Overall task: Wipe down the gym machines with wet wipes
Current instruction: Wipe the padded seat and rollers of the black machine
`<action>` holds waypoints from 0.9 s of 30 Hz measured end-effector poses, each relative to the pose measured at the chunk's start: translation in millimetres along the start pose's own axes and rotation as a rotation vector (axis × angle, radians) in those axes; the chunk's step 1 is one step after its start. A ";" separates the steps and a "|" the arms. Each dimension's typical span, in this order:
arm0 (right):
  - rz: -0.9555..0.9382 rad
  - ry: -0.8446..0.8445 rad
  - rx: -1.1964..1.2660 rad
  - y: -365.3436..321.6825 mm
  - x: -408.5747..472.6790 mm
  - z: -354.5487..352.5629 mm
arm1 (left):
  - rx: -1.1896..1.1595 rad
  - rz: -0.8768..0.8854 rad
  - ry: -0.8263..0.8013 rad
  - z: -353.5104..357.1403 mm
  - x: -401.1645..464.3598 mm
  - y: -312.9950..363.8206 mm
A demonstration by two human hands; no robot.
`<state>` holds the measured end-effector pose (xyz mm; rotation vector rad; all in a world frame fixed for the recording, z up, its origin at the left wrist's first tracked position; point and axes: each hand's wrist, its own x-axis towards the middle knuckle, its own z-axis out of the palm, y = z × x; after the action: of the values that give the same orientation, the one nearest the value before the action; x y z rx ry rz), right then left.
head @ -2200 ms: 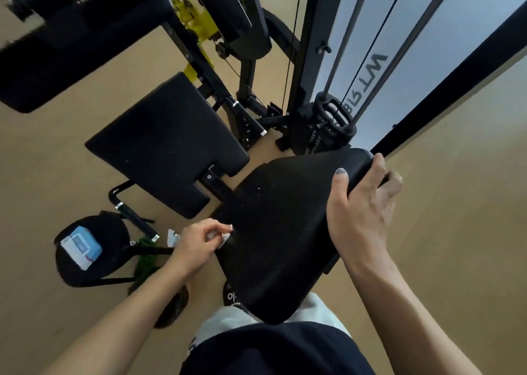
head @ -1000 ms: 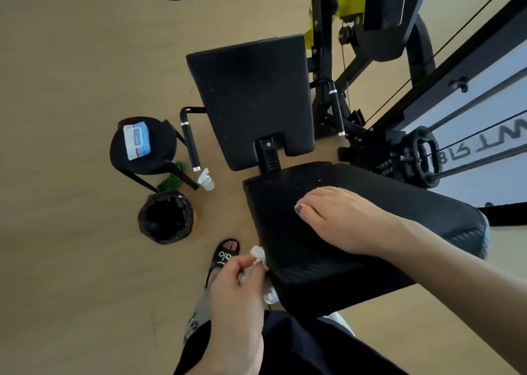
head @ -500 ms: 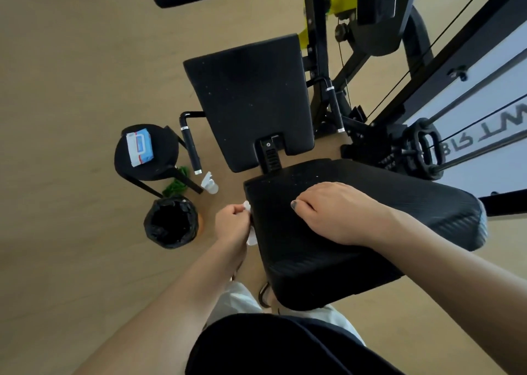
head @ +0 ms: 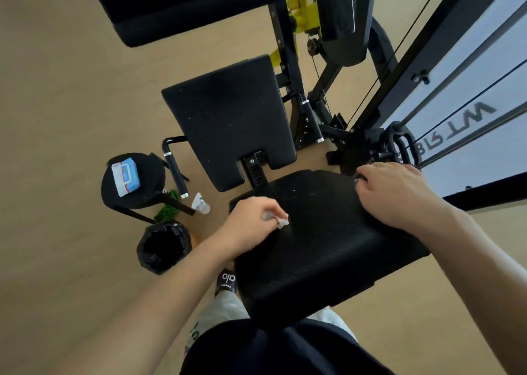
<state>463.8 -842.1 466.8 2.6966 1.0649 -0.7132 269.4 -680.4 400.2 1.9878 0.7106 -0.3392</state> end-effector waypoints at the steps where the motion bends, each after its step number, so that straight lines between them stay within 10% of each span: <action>1: 0.033 0.011 0.050 2.5 0.8 0.8 | 0.055 -0.001 -0.024 6.8 23.2 4.7; 6: 0.049 0.127 0.146 -2.8 2.2 6.2 | 0.070 -0.030 -0.002 29.9 77.0 34.6; 12: 0.079 0.212 0.296 4.6 6.8 8.6 | 0.052 0.443 -0.114 32.6 29.8 99.8; 22: -0.275 -0.079 0.216 -9.8 4.2 -6.5 | 0.070 0.090 -0.304 13.2 96.1 17.7; 27: -0.446 -0.328 0.121 -41.2 19.2 8.3 | -0.337 -0.058 -0.345 3.8 89.6 5.8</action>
<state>445.0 -802.7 451.4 2.3253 1.5843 -1.2758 344.0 -655.2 356.9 1.5428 0.5615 -0.5443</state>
